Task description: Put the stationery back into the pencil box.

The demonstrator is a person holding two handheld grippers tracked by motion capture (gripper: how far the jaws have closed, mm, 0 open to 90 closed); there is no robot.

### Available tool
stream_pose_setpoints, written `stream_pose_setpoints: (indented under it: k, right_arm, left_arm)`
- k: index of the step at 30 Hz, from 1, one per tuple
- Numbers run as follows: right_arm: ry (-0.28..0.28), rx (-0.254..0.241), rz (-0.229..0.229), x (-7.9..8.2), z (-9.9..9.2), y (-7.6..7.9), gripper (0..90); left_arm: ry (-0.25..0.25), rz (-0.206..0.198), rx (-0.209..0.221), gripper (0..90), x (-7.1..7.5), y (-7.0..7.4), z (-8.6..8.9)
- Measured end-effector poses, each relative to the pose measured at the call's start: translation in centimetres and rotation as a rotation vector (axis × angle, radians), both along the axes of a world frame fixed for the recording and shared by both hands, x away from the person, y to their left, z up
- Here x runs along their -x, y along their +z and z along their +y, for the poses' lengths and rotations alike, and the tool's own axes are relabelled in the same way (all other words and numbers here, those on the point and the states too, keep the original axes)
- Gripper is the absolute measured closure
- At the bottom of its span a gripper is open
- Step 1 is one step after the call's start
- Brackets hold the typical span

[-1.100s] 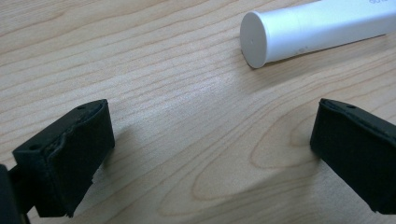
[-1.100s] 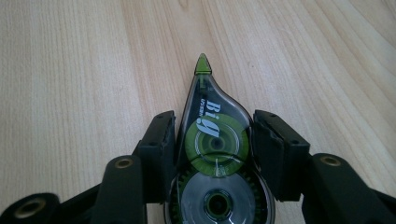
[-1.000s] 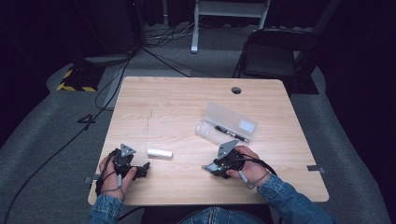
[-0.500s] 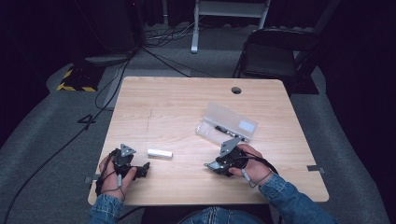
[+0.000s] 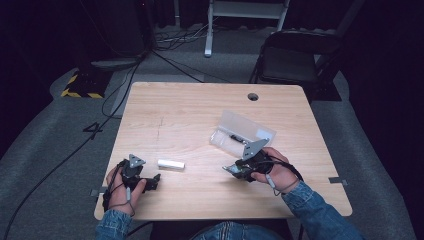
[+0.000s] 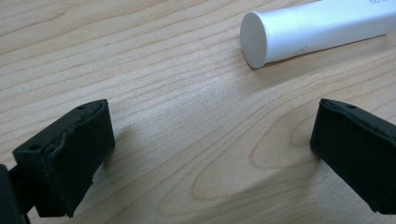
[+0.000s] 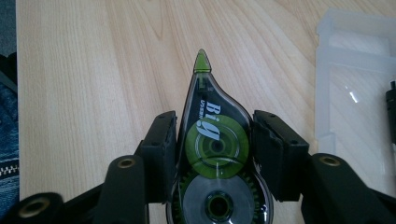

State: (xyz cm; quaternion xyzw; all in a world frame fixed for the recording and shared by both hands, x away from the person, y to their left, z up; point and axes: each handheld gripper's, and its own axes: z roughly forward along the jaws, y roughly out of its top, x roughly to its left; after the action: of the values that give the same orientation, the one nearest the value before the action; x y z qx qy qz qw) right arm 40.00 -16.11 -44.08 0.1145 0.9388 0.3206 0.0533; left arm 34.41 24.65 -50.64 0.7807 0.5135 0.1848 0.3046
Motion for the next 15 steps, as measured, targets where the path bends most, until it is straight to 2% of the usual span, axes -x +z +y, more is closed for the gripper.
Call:
stream_pose_setpoints:
  k: [8, 15]
  right_arm:
    - [-0.012, -0.023, -0.009, -0.5, -0.3, 0.8, 51.9]
    - [-0.022, -0.045, -0.021, -1.6, -0.9, 1.6, 51.9]
  left_arm:
    - [0.000, -0.001, 0.000, 0.0, 0.0, 0.0, 0.0]
    - [-0.006, 0.002, 0.001, 0.1, 0.2, 0.0, 0.1]
